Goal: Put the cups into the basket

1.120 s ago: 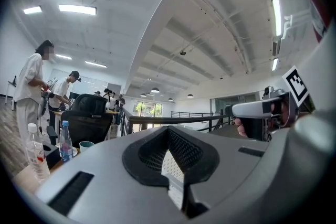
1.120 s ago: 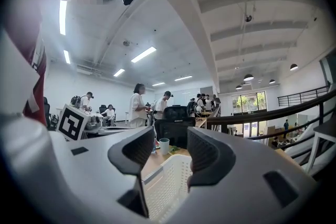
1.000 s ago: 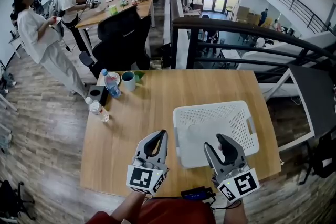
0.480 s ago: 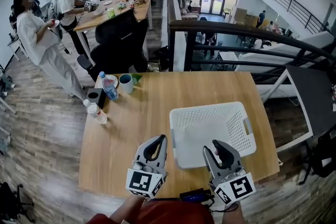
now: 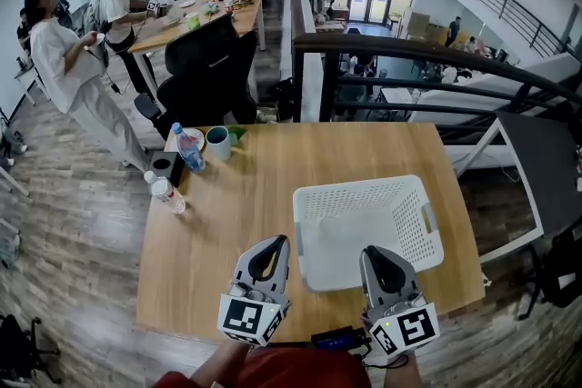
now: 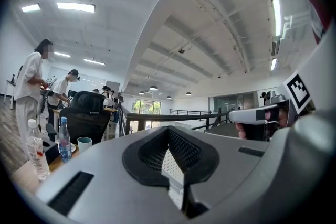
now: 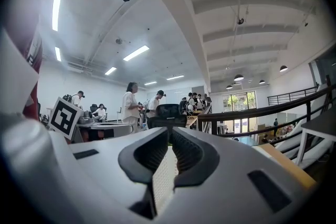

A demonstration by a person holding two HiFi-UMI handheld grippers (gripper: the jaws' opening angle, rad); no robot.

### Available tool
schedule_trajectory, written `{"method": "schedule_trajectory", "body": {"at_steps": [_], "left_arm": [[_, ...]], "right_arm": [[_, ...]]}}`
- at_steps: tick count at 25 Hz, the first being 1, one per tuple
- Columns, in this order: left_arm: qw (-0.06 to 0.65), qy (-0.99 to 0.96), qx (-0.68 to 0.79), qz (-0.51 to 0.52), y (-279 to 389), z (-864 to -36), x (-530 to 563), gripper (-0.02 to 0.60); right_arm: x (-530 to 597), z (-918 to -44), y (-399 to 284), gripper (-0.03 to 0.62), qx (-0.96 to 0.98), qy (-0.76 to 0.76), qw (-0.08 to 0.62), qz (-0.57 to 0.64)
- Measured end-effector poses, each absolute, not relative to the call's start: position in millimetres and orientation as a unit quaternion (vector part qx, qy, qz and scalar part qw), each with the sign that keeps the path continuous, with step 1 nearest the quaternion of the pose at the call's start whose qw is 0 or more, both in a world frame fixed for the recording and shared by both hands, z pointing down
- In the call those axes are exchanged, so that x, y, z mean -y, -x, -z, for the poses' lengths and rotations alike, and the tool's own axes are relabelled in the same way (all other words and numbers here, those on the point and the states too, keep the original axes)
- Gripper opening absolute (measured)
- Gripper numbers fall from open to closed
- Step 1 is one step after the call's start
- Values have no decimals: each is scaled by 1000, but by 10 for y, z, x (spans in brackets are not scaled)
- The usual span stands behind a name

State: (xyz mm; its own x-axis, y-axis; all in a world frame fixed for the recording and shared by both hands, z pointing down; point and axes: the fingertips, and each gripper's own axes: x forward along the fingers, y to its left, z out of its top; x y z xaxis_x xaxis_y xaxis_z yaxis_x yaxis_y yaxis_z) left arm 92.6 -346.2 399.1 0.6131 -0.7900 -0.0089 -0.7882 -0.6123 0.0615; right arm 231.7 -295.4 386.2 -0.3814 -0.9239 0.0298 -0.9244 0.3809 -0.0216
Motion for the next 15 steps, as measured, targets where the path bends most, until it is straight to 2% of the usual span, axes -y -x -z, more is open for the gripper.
{"method": "schedule_trajectory", "body": {"at_steps": [15], "left_arm": [[4, -898, 439, 8, -980, -4013, 3417, 6]], "right_arm": [[2975, -3919, -2507, 14, 784, -620, 18, 13]]}}
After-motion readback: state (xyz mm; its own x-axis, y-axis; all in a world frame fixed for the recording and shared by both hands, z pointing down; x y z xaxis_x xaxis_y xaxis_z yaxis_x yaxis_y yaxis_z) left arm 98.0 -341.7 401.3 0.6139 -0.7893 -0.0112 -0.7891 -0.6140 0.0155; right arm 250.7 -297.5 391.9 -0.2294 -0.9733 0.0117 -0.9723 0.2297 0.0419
